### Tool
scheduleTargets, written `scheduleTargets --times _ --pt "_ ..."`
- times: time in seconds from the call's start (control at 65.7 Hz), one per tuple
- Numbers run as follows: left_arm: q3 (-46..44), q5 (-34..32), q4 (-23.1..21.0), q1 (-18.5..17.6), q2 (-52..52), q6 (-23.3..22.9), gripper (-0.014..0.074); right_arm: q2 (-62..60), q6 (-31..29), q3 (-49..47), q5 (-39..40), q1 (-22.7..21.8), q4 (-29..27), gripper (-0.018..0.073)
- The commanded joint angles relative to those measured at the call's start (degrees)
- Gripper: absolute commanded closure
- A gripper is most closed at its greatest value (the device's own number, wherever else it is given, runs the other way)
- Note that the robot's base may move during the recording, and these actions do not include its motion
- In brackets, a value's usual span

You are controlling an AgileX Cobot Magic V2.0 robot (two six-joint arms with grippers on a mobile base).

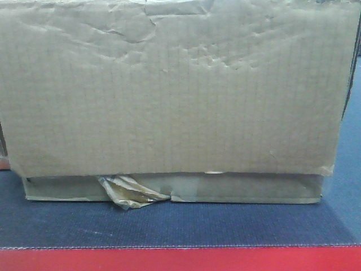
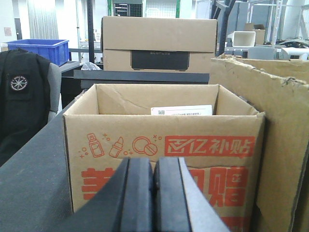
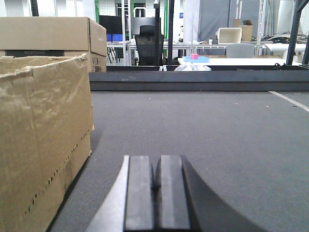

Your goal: Stack two boxes on right shelf middle

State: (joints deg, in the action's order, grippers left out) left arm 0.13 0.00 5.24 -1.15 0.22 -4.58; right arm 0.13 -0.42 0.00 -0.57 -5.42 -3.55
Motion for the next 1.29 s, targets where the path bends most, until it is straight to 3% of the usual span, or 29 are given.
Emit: scheduleTargets --times 0.0,0.122,0.335,0.548,0.715,0.943,1.141,1.278 --pt "-0.1 -1.1 0.4 -0.1 -0.2 0.0 0.0691 -0.1 -0.2 0.0 1.2 -0.2 -0.1 0.0721" --pt "-0.8 0.5 0.4 -0.1 -0.2 0.0 0.0691 -0.1 -0.2 0.0 1.2 -0.2 -0.1 0.0721" --pt "-15.5 16.5 0.5 -0.1 2.3 0.0 0.0691 -0.1 -0.2 0.0 1.2 -0.2 -0.1 0.0721" --pt "-33.7 29.2 0.5 -0.1 16.8 0.0 0.0691 -0.1 -0.2 0.0 1.2 -0.2 -0.1 0.0721" --pt "-47.3 39.6 0.5 -0.1 35.0 0.0 0.0691 -0.1 -0.2 0.0 1.2 -0.2 -0.1 0.0721" --pt "-54.8 36.5 0.1 -0.1 52.4 0.0 0.0691 -0.1 -0.2 0.0 1.2 -0.2 -0.1 0.0721" --pt "-57.7 35.5 -1.9 -0.1 60.0 0.0 0.0691 -0.1 -0.2 0.0 1.2 -0.2 -0.1 0.0721" --pt "-65.2 41.9 -2.0 -0.1 65.9 0.0 0.0691 -0.1 -0.2 0.0 1.2 -0.2 -0.1 0.0721"
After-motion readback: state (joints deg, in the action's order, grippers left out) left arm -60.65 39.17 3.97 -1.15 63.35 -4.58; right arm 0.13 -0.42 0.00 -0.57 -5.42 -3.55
